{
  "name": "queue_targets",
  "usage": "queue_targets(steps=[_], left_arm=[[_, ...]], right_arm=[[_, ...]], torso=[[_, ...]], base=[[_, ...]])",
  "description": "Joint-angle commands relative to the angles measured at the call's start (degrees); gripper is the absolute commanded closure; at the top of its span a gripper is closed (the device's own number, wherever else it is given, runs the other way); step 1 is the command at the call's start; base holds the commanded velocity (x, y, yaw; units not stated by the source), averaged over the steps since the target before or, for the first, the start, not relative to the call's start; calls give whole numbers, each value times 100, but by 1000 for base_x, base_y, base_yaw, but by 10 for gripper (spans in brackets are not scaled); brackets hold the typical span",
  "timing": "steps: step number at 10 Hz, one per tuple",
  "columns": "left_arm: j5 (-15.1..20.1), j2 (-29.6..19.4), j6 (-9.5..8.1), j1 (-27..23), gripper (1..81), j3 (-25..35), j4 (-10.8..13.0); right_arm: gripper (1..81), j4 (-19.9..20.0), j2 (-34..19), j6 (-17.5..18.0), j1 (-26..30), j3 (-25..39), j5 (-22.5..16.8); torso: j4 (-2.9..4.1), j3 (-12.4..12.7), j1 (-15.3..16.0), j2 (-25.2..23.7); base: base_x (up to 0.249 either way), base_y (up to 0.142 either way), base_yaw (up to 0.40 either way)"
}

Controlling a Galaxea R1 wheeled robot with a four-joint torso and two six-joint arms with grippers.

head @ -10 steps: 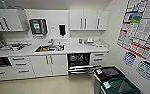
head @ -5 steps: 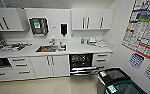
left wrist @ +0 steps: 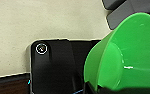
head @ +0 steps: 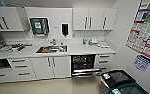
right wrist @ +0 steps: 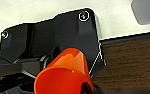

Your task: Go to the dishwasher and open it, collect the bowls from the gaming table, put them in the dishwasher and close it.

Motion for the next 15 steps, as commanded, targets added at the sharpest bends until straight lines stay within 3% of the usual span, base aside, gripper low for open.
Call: queue_targets(steps=[1, 15], left_arm=[[178, -124, 15, -205, 811, 55, 80], [170, -115, 15, -214, 811, 64, 80]], right_arm=[[811, -2, -116, 2, 156, -23, -276], [811, -11, -116, 2, 156, -23, -276]], torso=[[0, 0, 3, 0], [0, 0, 3, 0]], base=[[116, 72, 0], [158, 10, 0]])
